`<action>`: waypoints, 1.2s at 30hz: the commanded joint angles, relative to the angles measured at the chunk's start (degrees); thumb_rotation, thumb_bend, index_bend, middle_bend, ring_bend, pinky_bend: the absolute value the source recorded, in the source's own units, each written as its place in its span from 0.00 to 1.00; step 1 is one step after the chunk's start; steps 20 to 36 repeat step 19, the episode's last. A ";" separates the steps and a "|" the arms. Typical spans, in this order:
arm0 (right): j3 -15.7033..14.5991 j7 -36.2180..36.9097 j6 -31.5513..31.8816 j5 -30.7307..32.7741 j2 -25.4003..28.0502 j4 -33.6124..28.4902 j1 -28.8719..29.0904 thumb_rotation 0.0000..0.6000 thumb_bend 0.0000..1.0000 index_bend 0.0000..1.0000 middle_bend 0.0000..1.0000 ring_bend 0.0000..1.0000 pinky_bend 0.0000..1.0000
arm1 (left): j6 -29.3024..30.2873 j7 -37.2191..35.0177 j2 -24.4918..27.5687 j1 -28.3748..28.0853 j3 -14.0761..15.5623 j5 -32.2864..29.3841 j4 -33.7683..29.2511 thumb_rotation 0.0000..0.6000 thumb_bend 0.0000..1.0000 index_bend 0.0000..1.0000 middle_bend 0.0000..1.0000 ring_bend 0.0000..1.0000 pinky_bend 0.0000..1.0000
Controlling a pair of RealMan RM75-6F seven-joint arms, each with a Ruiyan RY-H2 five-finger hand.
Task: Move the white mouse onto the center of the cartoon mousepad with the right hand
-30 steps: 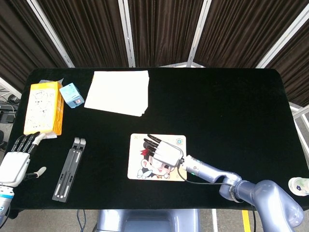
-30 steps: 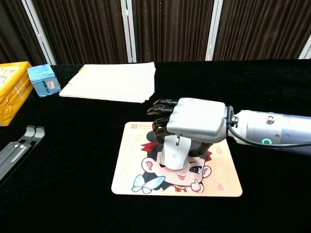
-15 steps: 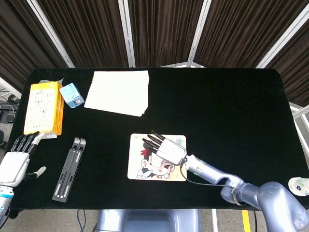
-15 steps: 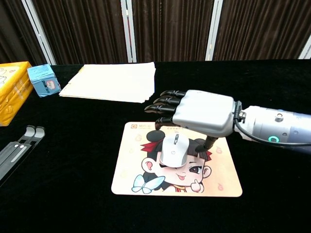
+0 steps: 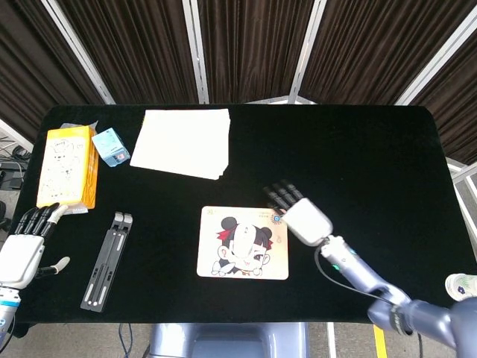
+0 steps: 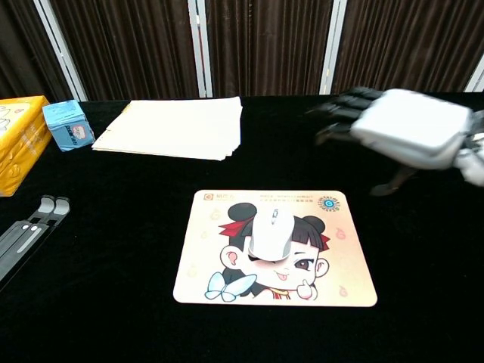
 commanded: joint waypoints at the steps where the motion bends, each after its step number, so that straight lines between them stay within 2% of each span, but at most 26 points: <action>1: 1.82 0.94 4.41 8.69 5.53 -8.90 -7.49 1.00 0.11 0.17 0.00 0.00 0.00 | 0.06 0.10 -0.05 0.03 -0.01 0.01 -0.01 1.00 0.21 0.03 0.00 0.00 0.00; 5: 2.26 2.72 8.06 15.48 11.02 -17.91 -13.81 1.00 0.11 0.17 0.00 0.00 0.00 | 0.19 0.35 -0.14 0.07 -0.04 0.03 0.06 1.00 0.22 0.03 0.00 0.00 0.00; 10: 0.09 5.66 13.70 17.04 15.95 -23.66 -20.76 1.00 0.11 0.17 0.00 0.00 0.00 | 1.15 1.04 -0.57 0.31 -0.37 0.12 0.46 1.00 0.22 0.03 0.00 0.00 0.00; 14: -1.54 7.88 18.06 14.95 16.35 -22.39 -24.82 1.00 0.11 0.14 0.00 0.00 0.00 | 1.81 3.29 -1.31 0.39 -0.51 0.45 1.27 1.00 0.21 0.01 0.00 0.00 0.00; 17: -0.92 10.33 18.22 15.70 16.77 -22.65 -26.13 1.00 0.11 0.10 0.00 0.00 0.00 | 2.05 5.00 -1.58 0.48 -0.36 0.77 1.48 1.00 0.21 0.00 0.00 0.00 0.00; 19: -0.10 11.20 18.17 16.08 16.82 -22.63 -26.46 1.00 0.11 0.09 0.00 0.00 0.00 | 2.24 5.26 -1.65 0.57 -0.41 0.72 1.51 1.00 0.21 0.00 0.00 0.00 0.00; 36: -0.10 11.20 18.17 16.08 16.82 -22.63 -26.46 1.00 0.11 0.09 0.00 0.00 0.00 | 2.24 5.26 -1.65 0.57 -0.41 0.72 1.51 1.00 0.21 0.00 0.00 0.00 0.00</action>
